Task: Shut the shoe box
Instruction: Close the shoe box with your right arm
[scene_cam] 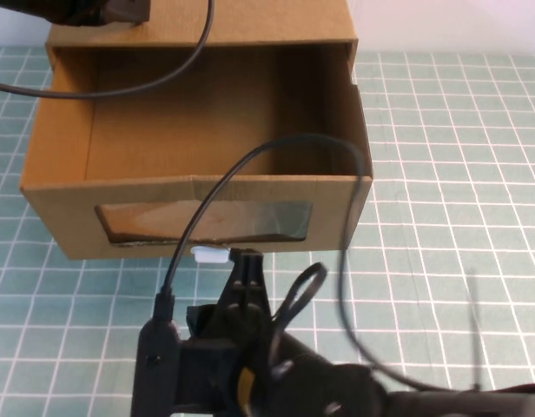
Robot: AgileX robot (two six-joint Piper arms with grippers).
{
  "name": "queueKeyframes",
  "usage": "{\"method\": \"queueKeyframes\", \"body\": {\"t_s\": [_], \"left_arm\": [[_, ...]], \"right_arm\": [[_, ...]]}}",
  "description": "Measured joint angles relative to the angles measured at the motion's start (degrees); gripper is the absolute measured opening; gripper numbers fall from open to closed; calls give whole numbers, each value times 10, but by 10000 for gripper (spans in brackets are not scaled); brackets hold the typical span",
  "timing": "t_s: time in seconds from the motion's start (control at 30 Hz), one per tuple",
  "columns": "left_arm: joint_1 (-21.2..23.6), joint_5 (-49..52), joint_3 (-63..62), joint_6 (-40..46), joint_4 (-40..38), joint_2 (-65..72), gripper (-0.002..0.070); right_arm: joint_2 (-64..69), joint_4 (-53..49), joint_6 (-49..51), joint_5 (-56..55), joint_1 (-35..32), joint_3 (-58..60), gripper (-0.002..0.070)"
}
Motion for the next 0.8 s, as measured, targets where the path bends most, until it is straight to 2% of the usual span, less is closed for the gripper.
{"method": "queueKeyframes", "body": {"t_s": [0.2,0.57,0.8], "left_arm": [[0,0,0,0,0,0,-5],[0,1,0,0,0,0,-5],[0,1,0,0,-2,0,-5]], "right_arm": [[48,-114,80,36,-6,0,-14],[57,-129,91,22,-69,-44,-14],[82,-130,91,-33,-111,-101,-14]]}}
